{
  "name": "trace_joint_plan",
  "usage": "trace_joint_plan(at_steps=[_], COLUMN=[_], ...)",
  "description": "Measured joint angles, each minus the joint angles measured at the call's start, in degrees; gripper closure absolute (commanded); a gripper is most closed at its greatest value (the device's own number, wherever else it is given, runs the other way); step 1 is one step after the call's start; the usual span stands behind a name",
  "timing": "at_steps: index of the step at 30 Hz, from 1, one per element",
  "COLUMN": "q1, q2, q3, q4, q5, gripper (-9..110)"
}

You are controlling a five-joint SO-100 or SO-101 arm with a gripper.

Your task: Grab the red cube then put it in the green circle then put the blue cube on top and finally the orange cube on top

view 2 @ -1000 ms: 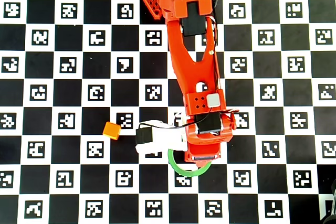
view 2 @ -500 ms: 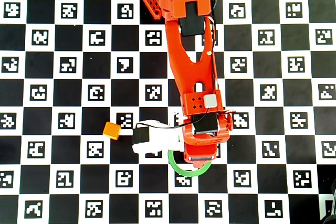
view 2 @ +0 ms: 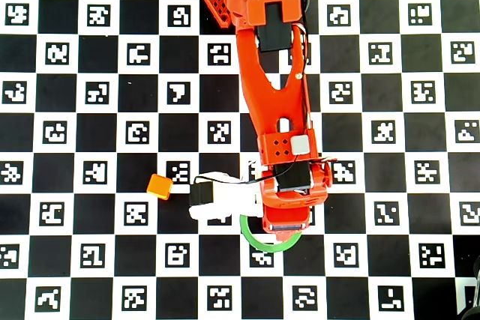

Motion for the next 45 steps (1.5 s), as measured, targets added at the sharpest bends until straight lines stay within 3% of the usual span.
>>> trace_joint_plan(at_steps=[23,36,45], q1=[0.0,0.9,1.2], q2=[0.0,0.7,10.0], q3=[1.0,1.0,2.2], q4=[0.7,5.0,8.6], q5=[1.1,1.7,0.8], gripper=[51,49,49])
